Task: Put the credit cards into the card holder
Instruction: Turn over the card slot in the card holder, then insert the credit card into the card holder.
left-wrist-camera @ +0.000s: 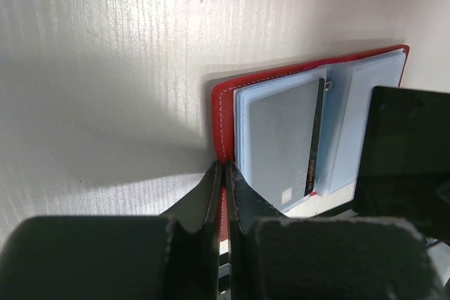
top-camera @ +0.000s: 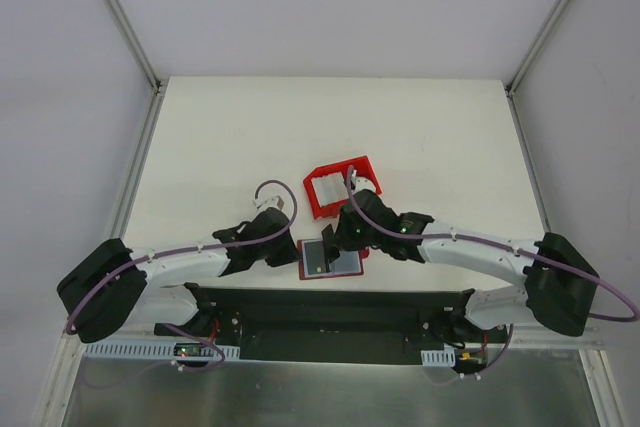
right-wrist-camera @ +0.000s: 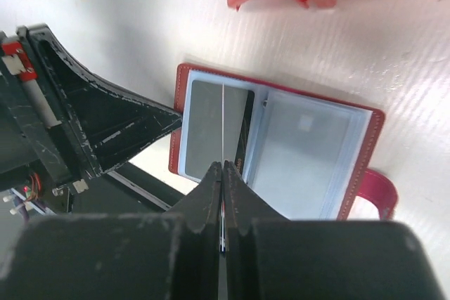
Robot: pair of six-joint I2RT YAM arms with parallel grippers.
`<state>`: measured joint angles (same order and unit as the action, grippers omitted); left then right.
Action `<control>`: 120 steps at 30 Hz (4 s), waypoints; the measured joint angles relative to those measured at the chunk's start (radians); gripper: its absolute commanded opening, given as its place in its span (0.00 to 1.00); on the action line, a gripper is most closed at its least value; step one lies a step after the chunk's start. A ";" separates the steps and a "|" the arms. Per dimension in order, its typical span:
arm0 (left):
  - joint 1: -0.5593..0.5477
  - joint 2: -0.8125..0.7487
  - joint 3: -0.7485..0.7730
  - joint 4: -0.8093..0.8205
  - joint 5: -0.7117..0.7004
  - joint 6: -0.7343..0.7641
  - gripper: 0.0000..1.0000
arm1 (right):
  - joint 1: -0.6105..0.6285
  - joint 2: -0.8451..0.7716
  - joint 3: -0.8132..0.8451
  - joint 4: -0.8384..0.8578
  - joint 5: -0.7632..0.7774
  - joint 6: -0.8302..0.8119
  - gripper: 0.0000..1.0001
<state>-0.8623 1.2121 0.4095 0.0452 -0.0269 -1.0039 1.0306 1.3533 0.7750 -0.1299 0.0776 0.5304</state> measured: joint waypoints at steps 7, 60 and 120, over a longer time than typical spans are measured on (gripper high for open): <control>0.000 -0.036 0.000 -0.005 0.011 0.029 0.00 | -0.012 -0.062 -0.006 -0.060 0.093 0.000 0.00; -0.007 -0.039 0.024 -0.041 0.040 0.023 0.00 | -0.038 -0.128 -0.122 -0.135 0.138 0.082 0.00; 0.014 0.150 -0.001 0.210 0.087 -0.047 0.00 | -0.150 -0.237 -0.211 -0.003 -0.003 0.037 0.00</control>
<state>-0.8486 1.3621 0.4088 0.2554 0.0601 -1.0508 0.8803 1.1164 0.5644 -0.1333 0.0746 0.5674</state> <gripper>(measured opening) 0.006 0.009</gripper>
